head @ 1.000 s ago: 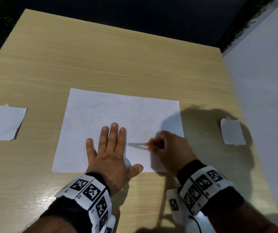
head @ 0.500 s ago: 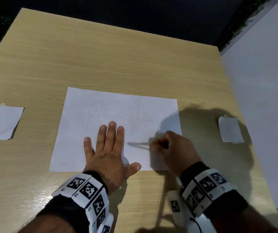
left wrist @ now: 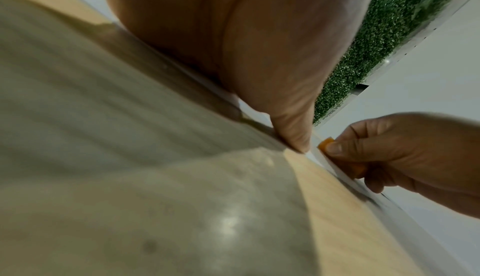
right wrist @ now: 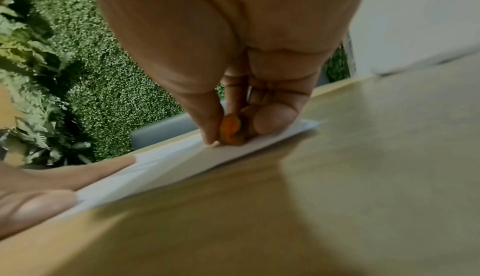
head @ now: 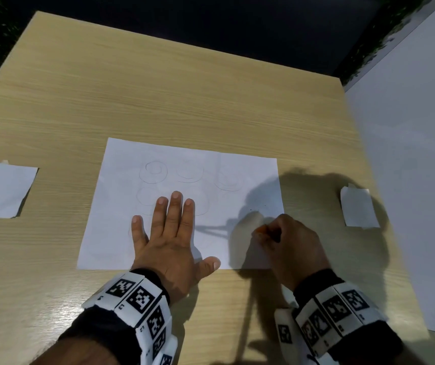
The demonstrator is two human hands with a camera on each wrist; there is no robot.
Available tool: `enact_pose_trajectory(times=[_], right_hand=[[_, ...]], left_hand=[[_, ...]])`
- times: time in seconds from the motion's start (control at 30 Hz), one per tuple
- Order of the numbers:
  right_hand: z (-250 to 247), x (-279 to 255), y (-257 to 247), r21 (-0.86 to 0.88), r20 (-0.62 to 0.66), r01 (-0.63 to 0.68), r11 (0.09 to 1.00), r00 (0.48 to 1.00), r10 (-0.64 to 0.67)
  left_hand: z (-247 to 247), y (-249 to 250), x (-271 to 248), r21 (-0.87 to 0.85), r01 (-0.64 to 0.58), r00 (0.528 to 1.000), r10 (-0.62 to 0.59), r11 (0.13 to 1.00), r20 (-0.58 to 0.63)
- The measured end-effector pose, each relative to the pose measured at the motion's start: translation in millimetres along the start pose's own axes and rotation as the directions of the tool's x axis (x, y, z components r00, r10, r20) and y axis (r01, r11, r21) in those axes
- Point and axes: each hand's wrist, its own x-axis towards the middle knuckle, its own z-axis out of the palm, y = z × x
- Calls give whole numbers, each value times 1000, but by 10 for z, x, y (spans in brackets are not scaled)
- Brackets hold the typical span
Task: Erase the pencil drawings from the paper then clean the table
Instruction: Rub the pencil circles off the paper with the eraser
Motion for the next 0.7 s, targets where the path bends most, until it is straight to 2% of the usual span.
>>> enact_pose_trajectory(times=[0.07, 0.17, 0.23, 0.33, 0.4, 0.43, 0.53, 0.63, 0.7], right_hand=[[51, -83, -84, 15, 34, 50, 999, 998, -50], [221, -269, -236, 32, 189, 156, 987, 969, -159], [215, -220, -211, 22, 158, 143, 990, 977, -144], [45, 17, -97, -31, 43, 11, 999, 999, -10], [-19, 147, -113, -69, -25, 12, 998, 1000, -14], [-11, 191, -182, -56, -27, 60, 997, 998, -62], [139, 243, -486, 28, 93, 210, 977, 973, -212], [231, 330, -618, 15, 149, 231, 973, 961, -231], [206, 435, -575, -9, 156, 198, 980, 968, -195]], left_hand=[[-4, 17, -6, -5, 9, 1000, -9, 1000, 13], [-9, 13, -3, -1, 4, 1000, -4, 1000, 14], [-9, 7, 6, -7, -3, 1000, 4, 1000, 11], [2, -1, 12, 3, -6, 1000, 6, 1000, 15], [10, 5, 9, 13, 3, 1000, -3, 1000, 16], [6, 12, 7, 12, 12, 1000, -12, 1000, 20], [-22, 39, -9, 8, 36, 999, -36, 999, 40], [-35, 43, -16, -4, 30, 999, -29, 1000, 33], [-35, 29, -11, -2, 20, 1000, -20, 1000, 15]])
